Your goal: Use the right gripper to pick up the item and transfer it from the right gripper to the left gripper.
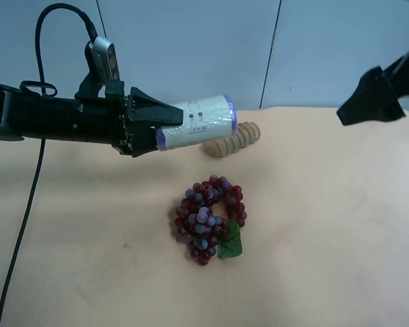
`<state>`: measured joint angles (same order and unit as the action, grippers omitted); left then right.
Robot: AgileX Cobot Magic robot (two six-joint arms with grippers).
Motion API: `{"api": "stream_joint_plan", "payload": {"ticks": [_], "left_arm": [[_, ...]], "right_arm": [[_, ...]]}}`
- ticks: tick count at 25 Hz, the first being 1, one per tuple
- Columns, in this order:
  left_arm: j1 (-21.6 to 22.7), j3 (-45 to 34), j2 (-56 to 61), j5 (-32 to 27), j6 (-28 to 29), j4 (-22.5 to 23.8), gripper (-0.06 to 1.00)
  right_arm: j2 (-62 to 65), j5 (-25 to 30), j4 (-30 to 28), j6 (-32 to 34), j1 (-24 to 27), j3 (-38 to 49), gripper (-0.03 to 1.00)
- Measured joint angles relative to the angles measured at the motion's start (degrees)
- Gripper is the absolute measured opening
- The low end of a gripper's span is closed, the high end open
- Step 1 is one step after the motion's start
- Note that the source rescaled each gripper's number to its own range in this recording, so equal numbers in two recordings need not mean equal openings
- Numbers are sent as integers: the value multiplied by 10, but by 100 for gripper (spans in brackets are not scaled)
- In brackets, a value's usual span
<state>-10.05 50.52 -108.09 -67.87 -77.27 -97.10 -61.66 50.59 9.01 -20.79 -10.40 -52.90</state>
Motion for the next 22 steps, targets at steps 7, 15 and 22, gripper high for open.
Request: {"api": "stream_joint_plan", "payload": {"ticks": [7,15,22], "left_arm": [[0,0,0,0,9,9,2],[0,0,0,1,9,12,2],[0,0,0,2,9,18,1]], "right_arm": [[151,-23,-37,54,0,127,99],[302,71,-67,124,0,135,100],[417,179,-68,138,0,135,100]]}}
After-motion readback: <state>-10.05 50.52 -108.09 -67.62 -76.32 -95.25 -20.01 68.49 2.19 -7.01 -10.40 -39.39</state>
